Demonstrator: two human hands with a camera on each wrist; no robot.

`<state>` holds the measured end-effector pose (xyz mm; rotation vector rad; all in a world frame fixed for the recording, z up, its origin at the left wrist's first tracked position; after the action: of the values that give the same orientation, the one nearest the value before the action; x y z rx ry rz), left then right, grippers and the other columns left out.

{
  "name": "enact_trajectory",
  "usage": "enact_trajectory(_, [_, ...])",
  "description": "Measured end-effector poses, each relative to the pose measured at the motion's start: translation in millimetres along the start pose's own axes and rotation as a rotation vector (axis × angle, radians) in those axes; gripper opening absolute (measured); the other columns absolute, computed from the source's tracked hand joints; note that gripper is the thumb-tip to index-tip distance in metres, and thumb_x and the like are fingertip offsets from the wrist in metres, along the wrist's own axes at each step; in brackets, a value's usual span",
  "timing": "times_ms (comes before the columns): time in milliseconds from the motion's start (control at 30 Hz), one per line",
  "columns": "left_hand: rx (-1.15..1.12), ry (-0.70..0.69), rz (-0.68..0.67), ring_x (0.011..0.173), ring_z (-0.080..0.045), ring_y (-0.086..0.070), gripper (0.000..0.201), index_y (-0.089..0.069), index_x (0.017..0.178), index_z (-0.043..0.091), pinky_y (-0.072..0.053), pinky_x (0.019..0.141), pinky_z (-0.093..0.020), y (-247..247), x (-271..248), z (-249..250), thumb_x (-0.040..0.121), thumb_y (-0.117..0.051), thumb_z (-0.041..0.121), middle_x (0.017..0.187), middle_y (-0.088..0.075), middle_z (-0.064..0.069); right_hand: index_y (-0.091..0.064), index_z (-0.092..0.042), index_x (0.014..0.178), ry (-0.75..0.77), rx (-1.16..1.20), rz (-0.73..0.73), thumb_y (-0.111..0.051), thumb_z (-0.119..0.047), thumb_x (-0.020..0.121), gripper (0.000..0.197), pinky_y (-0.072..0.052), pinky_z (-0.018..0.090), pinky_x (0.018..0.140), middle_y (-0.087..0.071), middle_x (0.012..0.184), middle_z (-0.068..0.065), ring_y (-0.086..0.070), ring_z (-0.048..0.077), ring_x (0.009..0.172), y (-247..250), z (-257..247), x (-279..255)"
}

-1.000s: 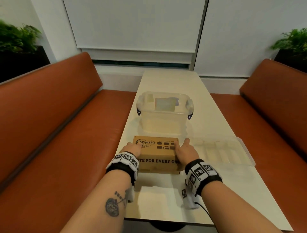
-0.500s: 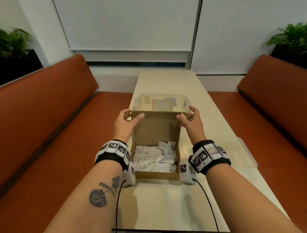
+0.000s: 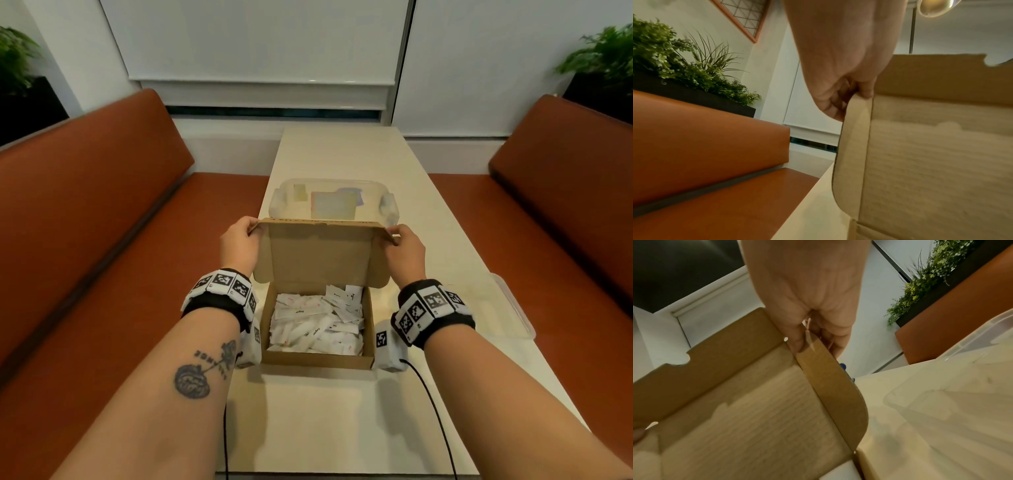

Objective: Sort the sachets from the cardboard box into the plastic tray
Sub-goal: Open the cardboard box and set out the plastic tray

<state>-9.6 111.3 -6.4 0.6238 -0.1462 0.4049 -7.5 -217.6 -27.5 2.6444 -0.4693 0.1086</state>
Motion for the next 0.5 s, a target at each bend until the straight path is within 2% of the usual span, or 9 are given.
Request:
enact_trajectory(100, [0.086, -0.028, -0.015, 0.086, -0.022, -0.055, 0.023, -0.065, 0.105, 0.008, -0.039, 0.072, -0.029, 0.6, 3.8, 3.7, 0.098, -0.047, 0.020, 0.101, -0.067, -0.010, -0.053, -0.016, 0.084, 0.024, -0.026, -0.002, -0.050, -0.003, 0.088, 0.014, -0.034, 0.019, 0.055, -0.061, 0.085, 0.005, -0.052, 0.021, 0.078, 0.3, 0.0, 2.6])
enact_trajectory(200, [0.168, -0.035, -0.048, 0.082, -0.021, -0.050, 0.024, -0.066, 0.102, 0.007, -0.035, 0.069, -0.028, -0.8, 6.1, 4.2, 0.098, -0.047, 0.022, 0.098, -0.066, -0.011, -0.049, -0.021, 0.072, 0.017, -0.051, -0.026, -0.052, -0.006, 0.087, 0.021, -0.033, 0.017, 0.054, -0.058, 0.078, 0.001, -0.050, 0.019, 0.075, -1.2, 2.7, 4.2])
enact_trajectory(267, [0.190, -0.028, -0.066, 0.080, -0.020, -0.049, 0.023, -0.066, 0.100, 0.006, -0.033, 0.068, -0.028, -2.4, 6.4, 1.4, 0.097, -0.048, 0.021, 0.095, -0.065, -0.011, -0.051, -0.019, 0.074, 0.001, -0.058, -0.039, -0.052, -0.005, 0.086, 0.018, -0.032, 0.018, 0.053, -0.056, 0.073, 0.000, -0.050, 0.020, 0.074, -3.3, 5.5, 4.3])
enact_trajectory(400, [0.165, -0.008, -0.071, 0.078, -0.021, -0.051, 0.019, -0.063, 0.090, 0.010, -0.033, 0.066, -0.028, -4.2, 6.9, -7.3, 0.095, -0.051, 0.024, 0.086, -0.063, -0.007, -0.056, -0.015, 0.085, -0.014, -0.058, -0.040, -0.057, -0.013, 0.087, 0.003, -0.037, 0.020, 0.055, -0.060, 0.077, 0.002, -0.054, 0.019, 0.075, -6.2, 9.1, 3.5])
enact_trajectory(500, [0.119, 0.050, 0.002, 0.078, -0.017, -0.053, 0.017, -0.062, 0.091, 0.015, -0.036, 0.067, -0.027, 1.4, 5.0, -22.0, 0.092, -0.058, 0.031, 0.084, -0.061, 0.000, -0.055, -0.015, 0.087, -0.056, -0.056, 0.014, -0.064, -0.020, 0.085, 0.011, -0.040, 0.025, 0.065, -0.055, 0.070, -0.004, -0.054, 0.018, 0.074, -2.7, 15.6, 3.3])
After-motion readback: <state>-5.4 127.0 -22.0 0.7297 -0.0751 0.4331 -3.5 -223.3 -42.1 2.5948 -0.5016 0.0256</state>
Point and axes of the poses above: each hand's wrist, its own x-axis towards the middle knuckle, its own y-axis out of the back of the hand, z = x × y, the point moved 10 cm from there along x, towards the middle knuckle
